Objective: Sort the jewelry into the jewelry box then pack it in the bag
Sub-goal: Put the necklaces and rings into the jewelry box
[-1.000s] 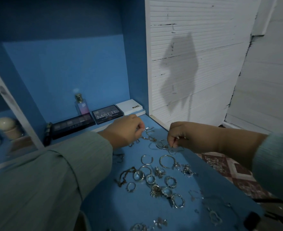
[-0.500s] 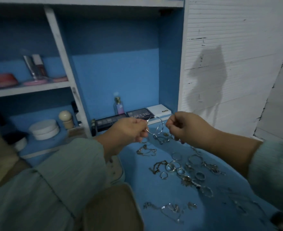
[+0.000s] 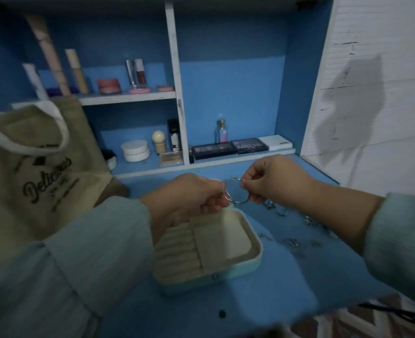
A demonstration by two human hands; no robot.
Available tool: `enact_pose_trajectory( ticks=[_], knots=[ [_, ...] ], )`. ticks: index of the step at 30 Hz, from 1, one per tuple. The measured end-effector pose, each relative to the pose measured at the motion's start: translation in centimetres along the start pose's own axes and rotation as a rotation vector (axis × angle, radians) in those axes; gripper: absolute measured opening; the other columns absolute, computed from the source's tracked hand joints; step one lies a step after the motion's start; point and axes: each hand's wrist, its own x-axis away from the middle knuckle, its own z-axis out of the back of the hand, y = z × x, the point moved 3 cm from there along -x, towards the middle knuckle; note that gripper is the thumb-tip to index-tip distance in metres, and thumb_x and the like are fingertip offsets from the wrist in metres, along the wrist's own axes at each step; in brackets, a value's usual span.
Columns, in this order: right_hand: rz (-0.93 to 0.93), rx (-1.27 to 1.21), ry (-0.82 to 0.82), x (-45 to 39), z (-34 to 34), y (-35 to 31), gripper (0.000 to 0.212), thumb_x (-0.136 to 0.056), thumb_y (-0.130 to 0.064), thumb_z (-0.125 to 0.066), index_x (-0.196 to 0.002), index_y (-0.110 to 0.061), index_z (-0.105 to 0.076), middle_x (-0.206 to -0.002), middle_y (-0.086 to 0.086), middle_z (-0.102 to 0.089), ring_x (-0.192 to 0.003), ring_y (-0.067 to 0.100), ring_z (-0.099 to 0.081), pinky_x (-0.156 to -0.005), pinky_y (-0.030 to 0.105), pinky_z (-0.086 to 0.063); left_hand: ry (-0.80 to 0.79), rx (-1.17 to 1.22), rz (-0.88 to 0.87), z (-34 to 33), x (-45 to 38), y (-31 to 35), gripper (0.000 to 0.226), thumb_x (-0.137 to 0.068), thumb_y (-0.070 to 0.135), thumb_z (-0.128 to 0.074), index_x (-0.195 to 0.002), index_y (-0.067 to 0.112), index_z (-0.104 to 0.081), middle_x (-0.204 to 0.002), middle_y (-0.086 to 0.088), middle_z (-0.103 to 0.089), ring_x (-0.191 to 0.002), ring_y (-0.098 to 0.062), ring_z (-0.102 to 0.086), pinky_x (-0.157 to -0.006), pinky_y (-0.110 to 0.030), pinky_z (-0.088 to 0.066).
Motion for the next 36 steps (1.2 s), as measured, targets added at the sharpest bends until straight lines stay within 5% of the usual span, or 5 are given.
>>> enact_pose_trajectory(
  ticks=[3,7,14,33,36],
  knots=[
    [-0.039,0.098,-0.050,1.2,-1.6,-0.1,0.023,-0.085,-0.011,-0.061,-0.062,-0.016,-0.060,-0.056,0.002,-0.065,-0.043,0.004,-0.058,-0.052,0.016,-0.053,0.002,-0.327,0.010,1.0,1.3,-1.0,0.015,-0.089,0.023,-0.060,-0.082,0.012,-0.067,-0.071,0.002,-0.066,-0.067,-0.010,-0.058,-0.065,-0.022,-0.044],
    [-0.040,0.270,-0.099,2.4,-3.4,-0.6,0.022,-0.079,-0.013,-0.063,-0.059,-0.020,-0.062,-0.062,0.000,-0.065,-0.056,0.008,-0.059,-0.066,0.025,-0.051,0.002,-1.066,-0.036,1.5,2.7,-0.6,0.034,-0.090,0.047,-0.051,-0.109,0.024,-0.066,-0.117,0.002,-0.058,-0.104,-0.016,-0.050,-0.083,-0.025,-0.037],
    [-0.054,0.470,-0.150,3.3,-5.9,-1.9,0.012,-0.077,-0.023,-0.065,-0.085,-0.014,-0.069,-0.081,0.003,-0.066,-0.079,0.019,-0.063,-0.067,0.028,-0.052,-0.010,-1.448,-0.001,1.3,3.0,-2.0,0.041,-0.087,0.063,-0.041,-0.110,0.037,-0.062,-0.128,-0.005,-0.041,-0.120,-0.027,-0.035,-0.092,-0.037,-0.029],
    [-0.012,0.569,-0.323,4.0,-6.3,-1.6,0.026,-0.082,-0.028,-0.065,-0.101,-0.012,-0.070,-0.100,0.007,-0.068,-0.090,0.020,-0.063,-0.078,0.029,-0.051,-0.079,-1.596,0.006,0.0,2.6,-1.4,0.028,-0.084,0.053,-0.056,-0.109,0.042,-0.060,-0.122,0.000,-0.044,-0.120,-0.027,-0.033,-0.100,-0.043,-0.026],
    [0.019,0.585,-0.326,4.1,-6.2,-1.6,0.025,-0.084,-0.027,-0.062,-0.100,-0.010,-0.070,-0.090,0.006,-0.065,-0.084,0.020,-0.061,-0.066,0.024,-0.047,-0.105,-1.620,-0.004,0.0,2.4,-1.2,0.030,-0.083,0.055,-0.055,-0.109,0.041,-0.060,-0.119,0.001,-0.047,-0.116,-0.025,-0.037,-0.095,-0.041,-0.028]
  ],
)
